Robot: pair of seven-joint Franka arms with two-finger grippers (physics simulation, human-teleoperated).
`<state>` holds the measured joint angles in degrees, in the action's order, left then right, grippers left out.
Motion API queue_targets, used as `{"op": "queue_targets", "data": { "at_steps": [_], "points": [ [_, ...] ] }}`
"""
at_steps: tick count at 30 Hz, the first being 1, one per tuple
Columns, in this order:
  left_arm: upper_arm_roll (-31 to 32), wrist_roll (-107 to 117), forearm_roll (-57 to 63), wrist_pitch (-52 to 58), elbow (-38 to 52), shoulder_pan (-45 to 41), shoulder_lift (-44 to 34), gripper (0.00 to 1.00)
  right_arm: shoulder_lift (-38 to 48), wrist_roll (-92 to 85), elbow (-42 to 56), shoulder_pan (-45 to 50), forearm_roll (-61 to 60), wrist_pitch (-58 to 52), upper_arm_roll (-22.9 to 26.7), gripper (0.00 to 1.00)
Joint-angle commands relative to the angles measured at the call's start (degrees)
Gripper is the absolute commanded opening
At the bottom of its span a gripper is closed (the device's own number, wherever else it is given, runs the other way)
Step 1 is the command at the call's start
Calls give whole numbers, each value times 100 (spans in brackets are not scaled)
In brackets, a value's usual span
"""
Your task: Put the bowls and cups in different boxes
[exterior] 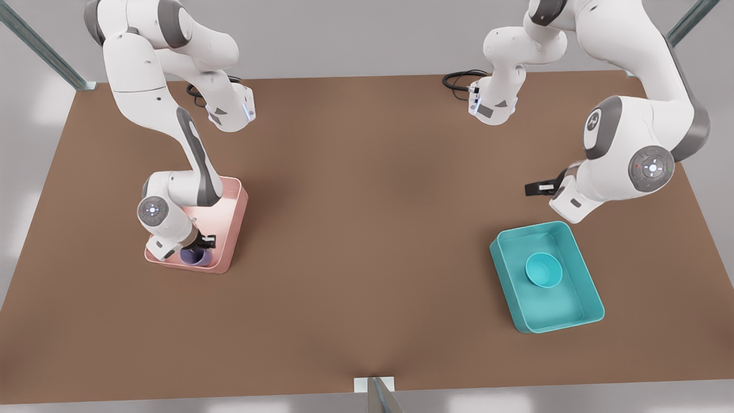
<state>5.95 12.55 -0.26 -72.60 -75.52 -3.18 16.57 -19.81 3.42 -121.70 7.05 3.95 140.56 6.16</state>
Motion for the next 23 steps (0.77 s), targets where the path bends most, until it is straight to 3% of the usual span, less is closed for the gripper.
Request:
{"op": "queue_targets", "data": {
  "at_steps": [1, 6, 8, 11, 14, 23],
  "points": [
    [3, -262, -1, -105, 2, 10, 4, 100, 12, -404, 6, -2, -360, 50, -10, 100],
    [3, -253, -10, -61, -7, -8, 4, 100, 390, -404, -3, -2, -360, -459, -36, 100],
    [12, -218, -10, -35, -24, -8, 4, 100, 934, -474, 59, 7, -360, -1215, -89, 100],
    [12, -227, -10, -43, -24, -8, 4, 100, 1163, -377, 1772, 121, -430, -4045, -203, 100],
    [12, -227, -10, -43, -24, -8, -5, 100, 1146, -465, 3397, 69, -457, -5425, -185, 100],
    [12, -253, -10, -43, -24, 10, 4, 100, 1541, -544, 3654, 25, -439, -5970, -62, 100]
  ]
}}
